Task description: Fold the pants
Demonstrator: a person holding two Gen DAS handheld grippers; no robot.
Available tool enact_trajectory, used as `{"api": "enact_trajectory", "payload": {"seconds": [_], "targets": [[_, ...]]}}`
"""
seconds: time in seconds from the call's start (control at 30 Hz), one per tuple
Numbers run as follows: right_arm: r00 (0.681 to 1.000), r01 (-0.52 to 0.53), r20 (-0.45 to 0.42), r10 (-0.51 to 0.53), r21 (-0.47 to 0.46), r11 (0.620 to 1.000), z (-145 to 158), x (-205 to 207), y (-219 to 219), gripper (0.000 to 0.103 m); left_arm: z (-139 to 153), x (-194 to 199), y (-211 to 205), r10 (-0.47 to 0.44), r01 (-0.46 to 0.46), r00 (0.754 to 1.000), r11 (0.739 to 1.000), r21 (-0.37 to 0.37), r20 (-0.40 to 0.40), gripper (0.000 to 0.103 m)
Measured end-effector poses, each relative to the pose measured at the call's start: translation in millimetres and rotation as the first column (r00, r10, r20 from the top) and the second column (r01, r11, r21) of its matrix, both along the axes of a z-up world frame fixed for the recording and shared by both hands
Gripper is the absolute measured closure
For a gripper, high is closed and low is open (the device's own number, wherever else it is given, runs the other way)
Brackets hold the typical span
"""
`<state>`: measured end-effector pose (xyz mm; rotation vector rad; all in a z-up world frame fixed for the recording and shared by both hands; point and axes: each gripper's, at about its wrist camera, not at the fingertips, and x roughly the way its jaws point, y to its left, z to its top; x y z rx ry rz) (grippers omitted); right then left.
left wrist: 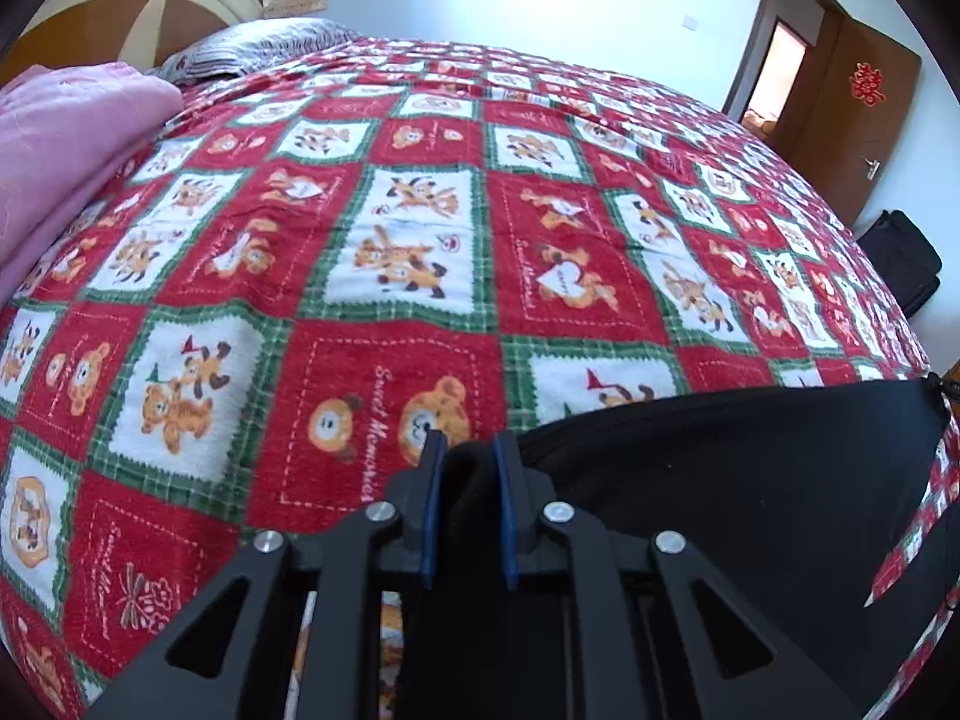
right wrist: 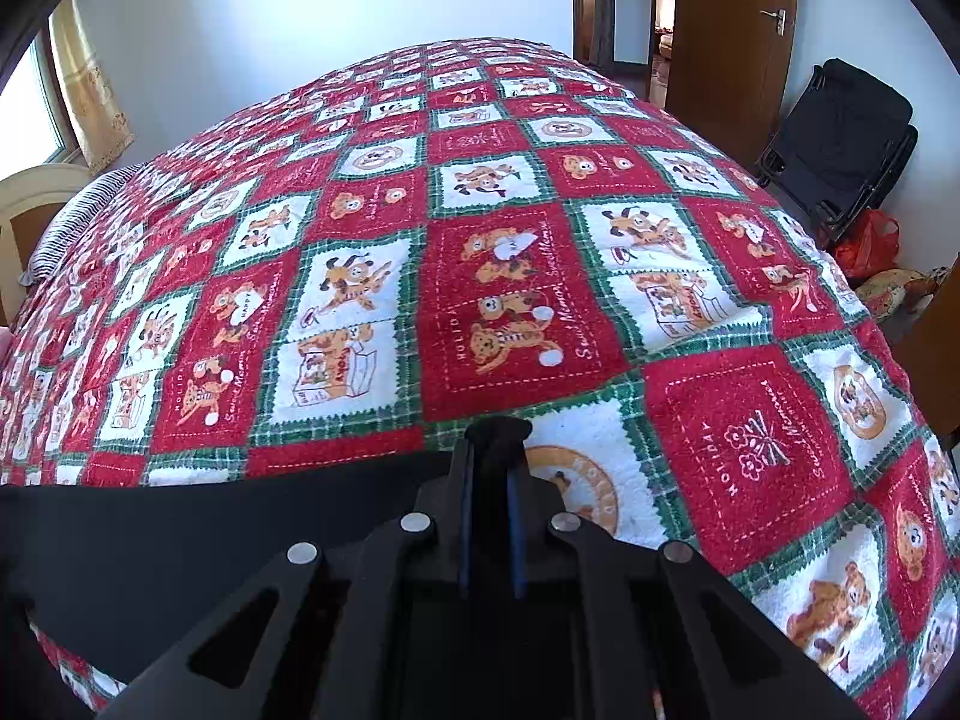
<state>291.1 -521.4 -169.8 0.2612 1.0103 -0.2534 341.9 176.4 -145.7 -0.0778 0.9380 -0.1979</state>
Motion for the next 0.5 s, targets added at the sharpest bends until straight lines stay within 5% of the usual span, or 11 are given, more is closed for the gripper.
{"api": "enact_trajectory", "payload": {"seconds": [0.23, 0.5], "targets": [[0.997, 0.022, 0.08, -0.018, -0.044, 0.999, 34.0, -14.2, 5.1, 0.095, 19.1, -11.6, 4.2, -0.006, 0.008, 0.997, 1.0, -0.026, 0.072, 0.091], [0.958, 0.032, 0.285, -0.022, -0.029, 0.999, 101.3, -76.6, 6.0, 0.095, 52.2, -42.8, 21.3, -0.011, 0.035, 0.983, 0.991, -0.126, 0.181, 0.091]]}}
